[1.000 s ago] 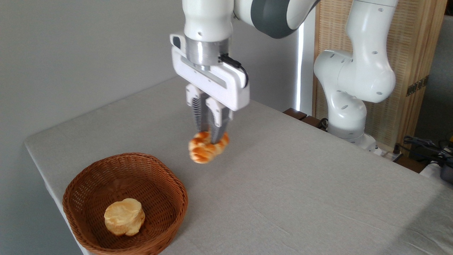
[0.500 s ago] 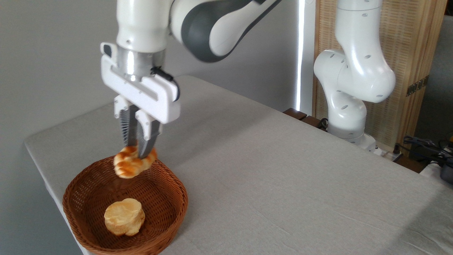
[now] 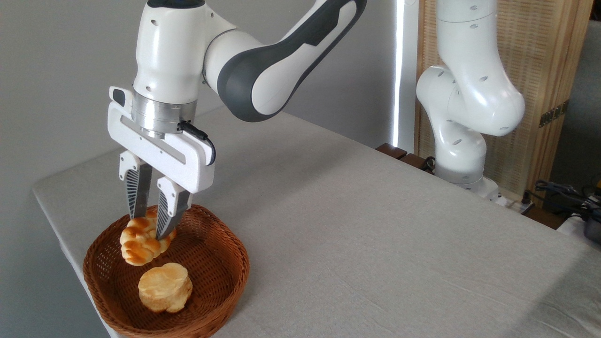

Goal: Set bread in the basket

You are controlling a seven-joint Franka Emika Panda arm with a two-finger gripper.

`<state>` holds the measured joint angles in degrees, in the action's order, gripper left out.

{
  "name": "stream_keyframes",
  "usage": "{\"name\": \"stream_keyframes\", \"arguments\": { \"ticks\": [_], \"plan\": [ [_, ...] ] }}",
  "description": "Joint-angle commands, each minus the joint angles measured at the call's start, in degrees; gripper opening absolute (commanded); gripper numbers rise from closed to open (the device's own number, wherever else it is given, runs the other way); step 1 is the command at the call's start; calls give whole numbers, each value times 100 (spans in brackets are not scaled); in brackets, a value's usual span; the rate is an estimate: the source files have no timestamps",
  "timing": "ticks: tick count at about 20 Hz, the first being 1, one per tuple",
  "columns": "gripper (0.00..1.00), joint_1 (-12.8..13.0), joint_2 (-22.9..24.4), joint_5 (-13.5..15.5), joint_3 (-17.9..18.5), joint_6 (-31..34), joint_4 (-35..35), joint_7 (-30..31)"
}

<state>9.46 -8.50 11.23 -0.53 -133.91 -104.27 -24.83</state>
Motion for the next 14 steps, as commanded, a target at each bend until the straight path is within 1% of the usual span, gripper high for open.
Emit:
{"name": "stream_keyframes", "arguments": {
  "ticks": [1, 4, 6, 7, 11, 14],
  "plan": [
    [100, -23, -29, 29, -35, -39, 91, 49],
    [100, -23, -21, 20, -35, -30, 82, 31],
    [100, -31, 49, -146, -9, 40, 91, 75],
    [100, -40, 172, -182, 0, 145, 91, 75],
    [100, -67, 769, -498, 44, 1084, 91, 66],
    [100, -75, 1147, -525, 149, 1874, 91, 31]
  ]
}}
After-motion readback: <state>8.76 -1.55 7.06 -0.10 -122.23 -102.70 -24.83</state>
